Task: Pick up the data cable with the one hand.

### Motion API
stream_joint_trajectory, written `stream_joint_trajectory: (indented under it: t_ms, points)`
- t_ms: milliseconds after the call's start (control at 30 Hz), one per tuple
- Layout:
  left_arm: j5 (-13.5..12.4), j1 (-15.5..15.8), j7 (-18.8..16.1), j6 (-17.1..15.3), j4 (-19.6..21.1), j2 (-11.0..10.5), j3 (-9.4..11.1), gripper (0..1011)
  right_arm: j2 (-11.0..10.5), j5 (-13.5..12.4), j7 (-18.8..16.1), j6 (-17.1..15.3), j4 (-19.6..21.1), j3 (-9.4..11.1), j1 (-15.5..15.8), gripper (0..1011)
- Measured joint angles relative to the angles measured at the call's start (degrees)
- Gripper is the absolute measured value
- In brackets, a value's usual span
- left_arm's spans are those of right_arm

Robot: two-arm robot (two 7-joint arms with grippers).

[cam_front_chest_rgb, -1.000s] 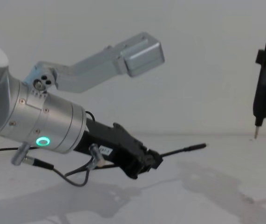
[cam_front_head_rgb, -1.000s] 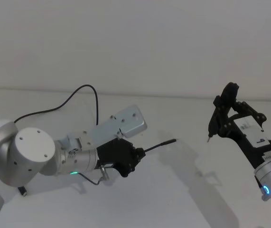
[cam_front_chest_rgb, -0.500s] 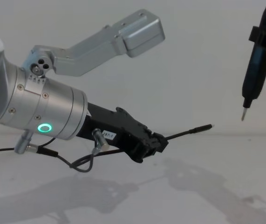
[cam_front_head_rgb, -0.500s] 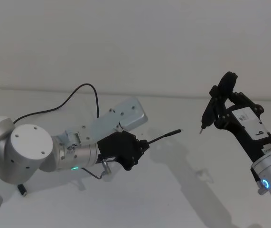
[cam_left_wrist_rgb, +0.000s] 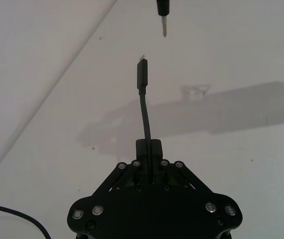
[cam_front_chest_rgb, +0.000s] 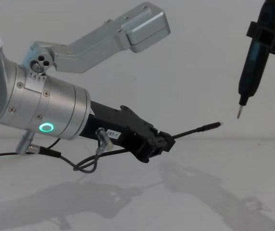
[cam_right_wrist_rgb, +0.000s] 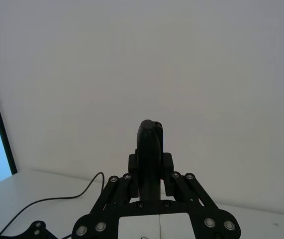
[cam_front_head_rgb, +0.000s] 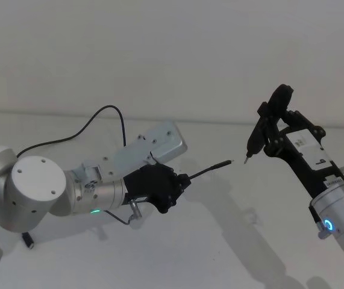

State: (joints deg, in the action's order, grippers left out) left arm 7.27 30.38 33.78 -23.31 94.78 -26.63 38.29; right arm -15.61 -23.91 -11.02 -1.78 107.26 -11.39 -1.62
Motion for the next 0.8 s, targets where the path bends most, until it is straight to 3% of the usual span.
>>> stream_joint_trajectory:
  t_ms: [800]
  points:
    - [0.1, -0.1, -0.1, 0.2, 0.2, 0.1, -0.2, 51, 1.7, 0.5, -0.8, 0.2, -3.1, -1.5, -2.8, 268]
